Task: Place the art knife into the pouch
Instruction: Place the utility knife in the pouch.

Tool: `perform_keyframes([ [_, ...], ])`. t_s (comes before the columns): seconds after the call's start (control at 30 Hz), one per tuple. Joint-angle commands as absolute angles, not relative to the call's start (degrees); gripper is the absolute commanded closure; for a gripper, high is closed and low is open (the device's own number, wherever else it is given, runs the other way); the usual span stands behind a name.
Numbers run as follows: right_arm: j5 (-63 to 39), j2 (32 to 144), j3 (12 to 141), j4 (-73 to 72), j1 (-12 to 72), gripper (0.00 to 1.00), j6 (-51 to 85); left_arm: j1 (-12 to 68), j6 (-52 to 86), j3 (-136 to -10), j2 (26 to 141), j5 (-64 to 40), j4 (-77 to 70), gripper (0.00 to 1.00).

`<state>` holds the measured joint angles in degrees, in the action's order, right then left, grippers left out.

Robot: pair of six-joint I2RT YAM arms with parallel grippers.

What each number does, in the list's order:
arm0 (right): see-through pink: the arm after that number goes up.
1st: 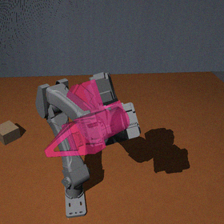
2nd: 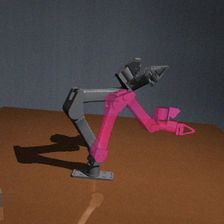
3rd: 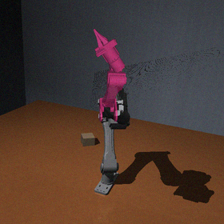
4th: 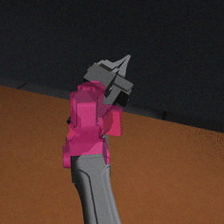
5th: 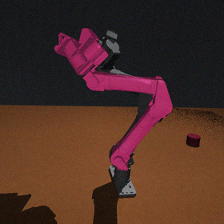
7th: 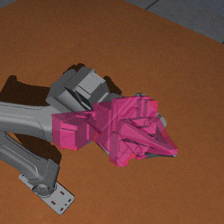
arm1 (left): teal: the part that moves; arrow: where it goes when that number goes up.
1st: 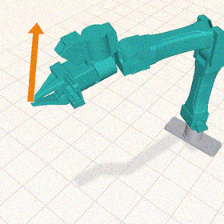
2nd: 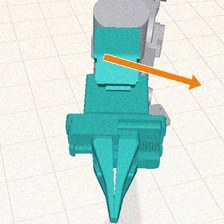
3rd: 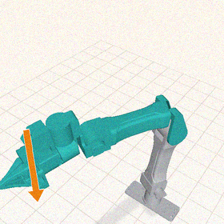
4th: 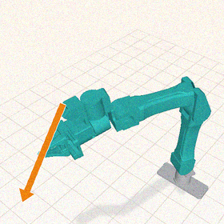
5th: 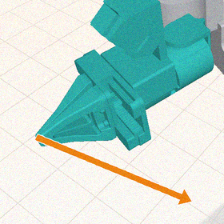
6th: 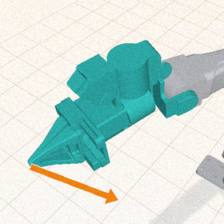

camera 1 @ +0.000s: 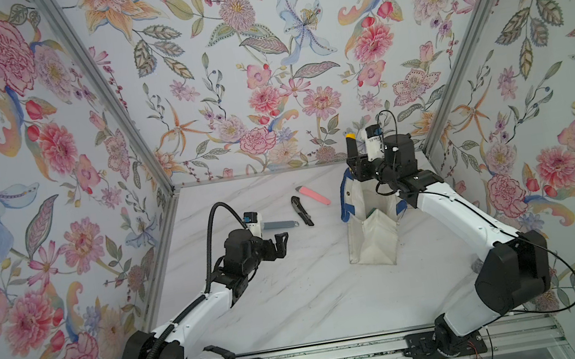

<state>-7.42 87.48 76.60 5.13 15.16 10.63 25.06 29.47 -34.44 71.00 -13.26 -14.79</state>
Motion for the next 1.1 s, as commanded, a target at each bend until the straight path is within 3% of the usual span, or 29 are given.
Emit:
perform_keyframes([
  [0.0,-4.9,84.9,71.8,4.6,12.3,0.91,14.9,24.5,28.2,-37.1,73.1,-14.1,-13.8,0.00],
  [0.27,-7.3,83.6,63.4,3.3,11.8,0.86,14.8,24.5,27.7,-43.3,80.1,-14.5,-11.8,0.01],
  [0.3,-7.2,83.6,62.7,3.4,11.9,0.80,14.8,24.5,27.6,-44.4,81.1,-13.9,-11.1,0.01],
  [0.37,-7.2,83.6,61.8,3.8,12.1,0.56,14.8,24.5,27.8,-46.5,83.0,-12.8,-9.6,0.01],
  [0.43,-8.2,83.1,61.3,4.0,12.4,0.38,14.3,24.5,28.7,-49.0,85.0,-11.8,-8.0,0.01],
  [0.53,-10.1,81.7,62.0,5.4,13.0,0.00,13.0,24.5,29.9,-52.7,87.7,-10.4,-5.7,0.01],
  [0.9,-12.9,68.7,63.7,12.9,18.0,0.01,8.9,23.5,36.7,-61.2,95.8,-3.2,-2.7,0.01],
  [1.07,-12.2,61.7,62.2,17.9,24.2,0.01,6.6,22.5,39.1,-64.5,100.6,-4.5,-2.2,0.09],
])
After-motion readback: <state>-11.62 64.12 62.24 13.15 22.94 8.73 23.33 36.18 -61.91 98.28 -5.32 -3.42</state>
